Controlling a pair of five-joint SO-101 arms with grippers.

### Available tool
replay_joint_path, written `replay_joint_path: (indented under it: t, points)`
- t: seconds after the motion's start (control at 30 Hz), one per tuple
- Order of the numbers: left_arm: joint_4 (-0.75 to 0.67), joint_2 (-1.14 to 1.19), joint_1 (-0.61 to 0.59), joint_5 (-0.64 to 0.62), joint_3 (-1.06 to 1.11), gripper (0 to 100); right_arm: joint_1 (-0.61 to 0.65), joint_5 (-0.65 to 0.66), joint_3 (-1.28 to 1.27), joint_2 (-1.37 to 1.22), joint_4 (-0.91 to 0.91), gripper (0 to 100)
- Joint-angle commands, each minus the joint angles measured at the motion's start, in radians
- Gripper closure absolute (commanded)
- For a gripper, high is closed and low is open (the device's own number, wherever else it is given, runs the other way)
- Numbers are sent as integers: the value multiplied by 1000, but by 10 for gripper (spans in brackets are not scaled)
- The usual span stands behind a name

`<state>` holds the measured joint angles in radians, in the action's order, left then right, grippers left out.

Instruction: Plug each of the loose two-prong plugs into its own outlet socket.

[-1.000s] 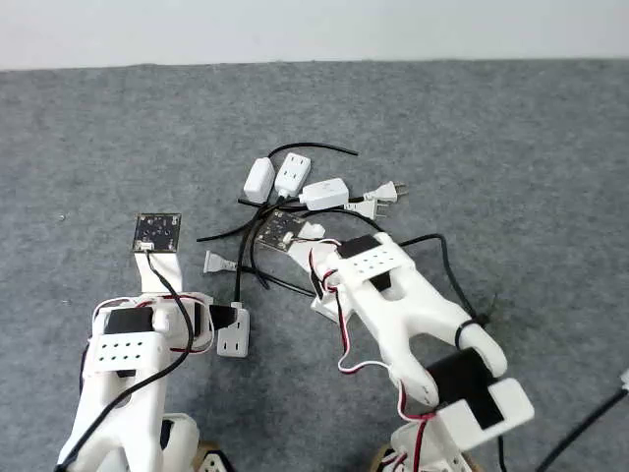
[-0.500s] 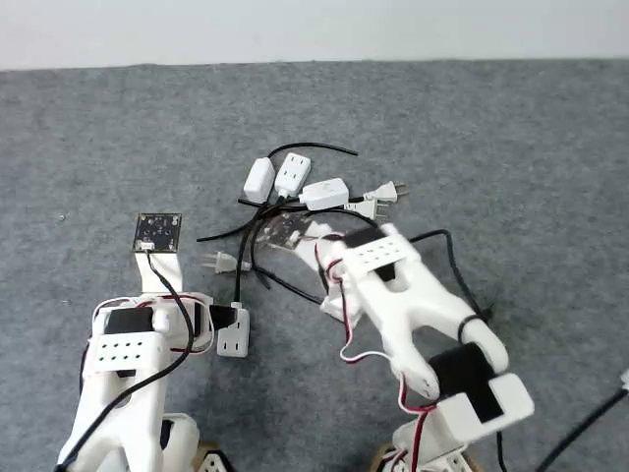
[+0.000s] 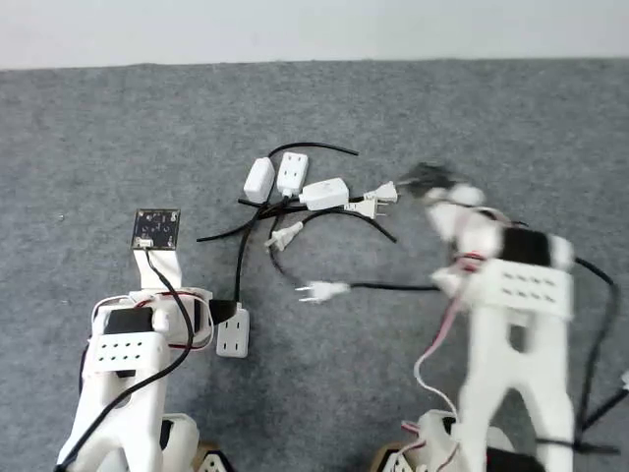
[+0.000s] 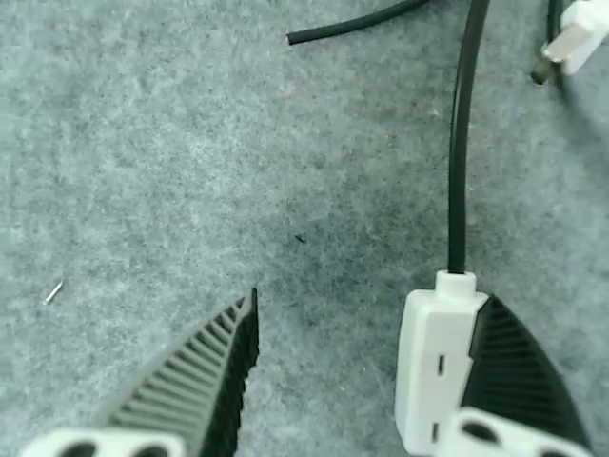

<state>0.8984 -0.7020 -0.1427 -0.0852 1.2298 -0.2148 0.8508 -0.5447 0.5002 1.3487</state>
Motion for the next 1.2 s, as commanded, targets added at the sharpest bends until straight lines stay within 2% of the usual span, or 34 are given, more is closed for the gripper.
replay_joint_path:
  t: [0.0, 0.1, 0.17, 0.27, 0.33, 0.47, 0.53, 0.63, 0.77, 0.93, 1.1, 1.17]
  points:
    - [-20, 3, 2, 8, -15, 662, -214, 72, 8, 54, 5, 990]
    - [-20, 3, 2, 8, -15, 662, -321, 101, 9, 28, -5, 990]
    - [-20, 3, 2, 8, -15, 662, -344, 80, 9, -25, -47, 990]
    - [-20, 3, 2, 8, -13, 662, -335, -64, 21, -150, -105, 986]
    - [-20, 2, 2, 8, -13, 662, -283, -265, 46, -225, -107, 973]
    - [-20, -2, 2, 8, -13, 662, -179, -842, 74, -285, -96, 967]
    - [-20, -2, 2, 9, -13, 662, -94, -1007, 64, -285, -96, 958]
    - [-20, -3, 2, 11, -13, 662, 62, -1181, 51, -285, -105, 902]
    - [-20, -3, 2, 46, -13, 662, 251, -1330, 52, -295, -142, 864]
    - [-20, -3, 2, 51, -13, 662, 446, -1471, -9, -351, -328, 850]
    - [-20, -2, 2, 51, -13, 662, 533, -1494, 0, -503, -438, 846]
    - [-20, -2, 2, 51, -13, 662, 535, -1494, 46, -547, -395, 846]
